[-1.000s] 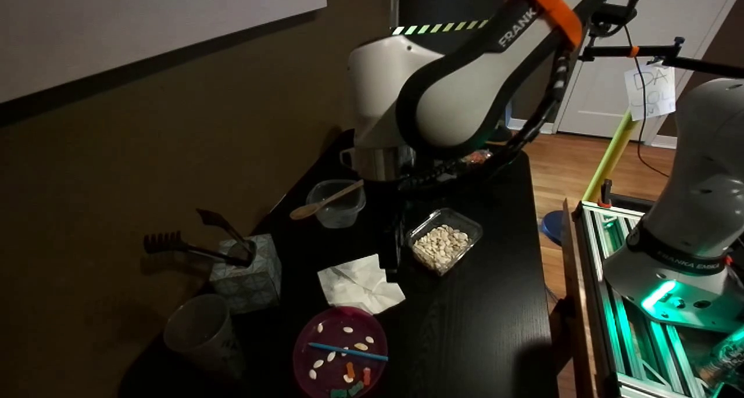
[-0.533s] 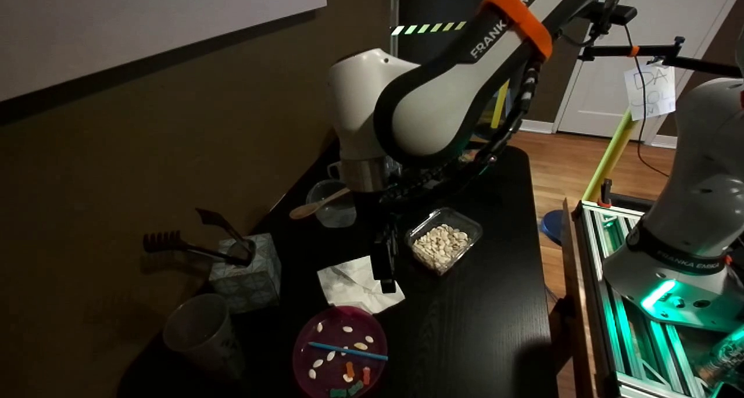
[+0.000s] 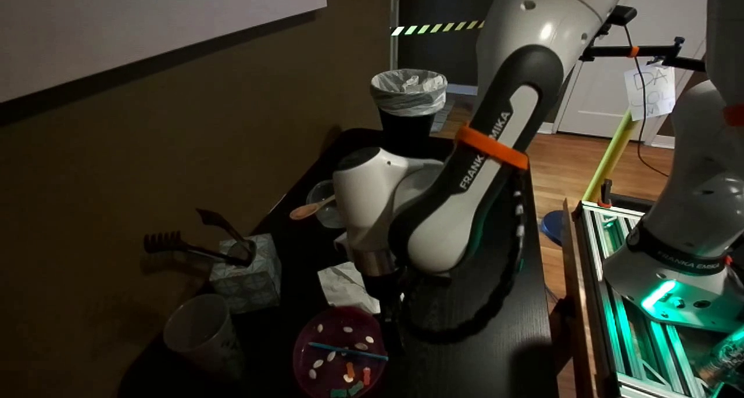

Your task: Put the blue pencil inside the grey box

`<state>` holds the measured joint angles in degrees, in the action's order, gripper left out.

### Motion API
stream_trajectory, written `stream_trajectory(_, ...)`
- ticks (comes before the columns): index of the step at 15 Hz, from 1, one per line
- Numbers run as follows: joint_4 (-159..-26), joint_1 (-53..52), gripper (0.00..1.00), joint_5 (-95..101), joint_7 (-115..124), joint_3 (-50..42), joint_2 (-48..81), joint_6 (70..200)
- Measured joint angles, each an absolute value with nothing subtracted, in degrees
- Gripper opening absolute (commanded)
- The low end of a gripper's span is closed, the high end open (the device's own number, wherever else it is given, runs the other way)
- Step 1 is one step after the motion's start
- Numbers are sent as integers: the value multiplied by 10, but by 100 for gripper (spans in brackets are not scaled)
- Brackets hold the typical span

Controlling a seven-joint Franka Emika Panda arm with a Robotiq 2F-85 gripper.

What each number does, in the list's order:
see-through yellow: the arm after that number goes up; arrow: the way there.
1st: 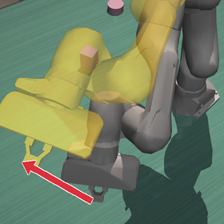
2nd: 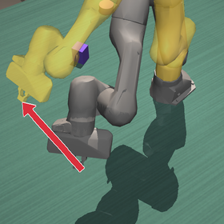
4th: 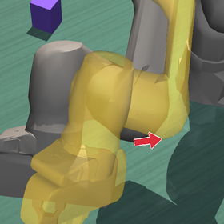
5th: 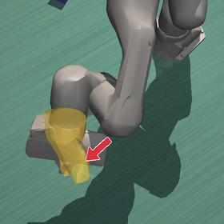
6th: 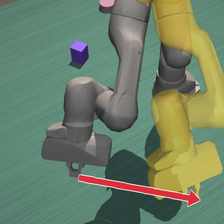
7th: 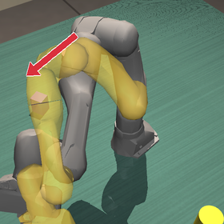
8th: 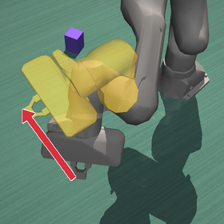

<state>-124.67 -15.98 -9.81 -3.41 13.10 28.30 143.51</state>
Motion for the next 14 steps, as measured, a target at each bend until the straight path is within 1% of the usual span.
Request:
stream_trajectory(3,-1236,-177,100,-62,-29,130,322,1500)
stream_trajectory(7,-1215,-194,99,-20,-14,123,341,1523)
stream_trajectory(8,-1208,-196,92,-16,-12,122,345,1523)
stream_trajectory(10,-1194,-196,84,-11,-10,119,355,1523)
stream_trajectory(11,-1187,-196,73,-11,-9,118,362,1523)
stream_trajectory(13,-1172,-196,68,-11,-3,114,376,1523)
stream_trajectory(14,-1166,-196,57,-11,1,112,383,1523)
